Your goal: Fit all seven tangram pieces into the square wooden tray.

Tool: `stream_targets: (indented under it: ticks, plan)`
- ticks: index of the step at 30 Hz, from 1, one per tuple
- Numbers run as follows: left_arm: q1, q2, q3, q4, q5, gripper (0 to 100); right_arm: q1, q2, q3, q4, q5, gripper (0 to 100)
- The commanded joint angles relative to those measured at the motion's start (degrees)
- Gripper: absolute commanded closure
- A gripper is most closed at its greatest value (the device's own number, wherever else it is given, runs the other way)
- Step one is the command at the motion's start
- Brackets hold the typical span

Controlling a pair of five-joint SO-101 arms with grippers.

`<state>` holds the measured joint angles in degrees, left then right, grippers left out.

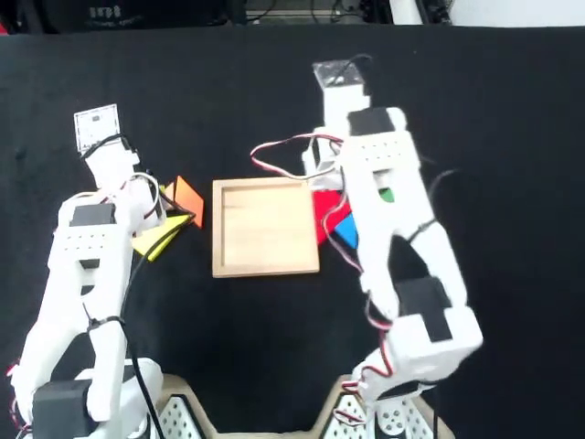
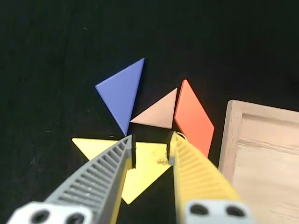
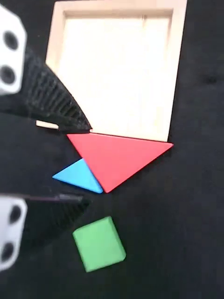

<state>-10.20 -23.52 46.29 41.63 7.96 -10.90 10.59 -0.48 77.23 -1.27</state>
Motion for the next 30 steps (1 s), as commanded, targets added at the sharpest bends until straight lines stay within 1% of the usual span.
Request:
stream_targets:
  ticks: [1,7,12,17,30]
  plan:
    - [-0.57,-0.26,-0.57,-0.79,0.88,85,-0.62,2.59,-2.77,-4.04,-0.88,70.1]
    - [-1.27,-0.18,-0.48,-1.05,0.97,85,-0.70,6.02,-2.77,-5.19,-0.35,70.3]
    - [-1.45,-0.18,-0.48,-1.05,0.97,85,0.00,8.92,-3.03,-5.54,-0.35,73.4]
    - [-1.54,-0.18,0.22,-1.14,0.97,85,-0.18,12.26,-3.38,-8.35,-0.35,73.6]
    - [-1.19,-0.18,0.31,-1.14,0.97,85,-1.14,12.70,-3.21,-9.32,-0.53,73.2]
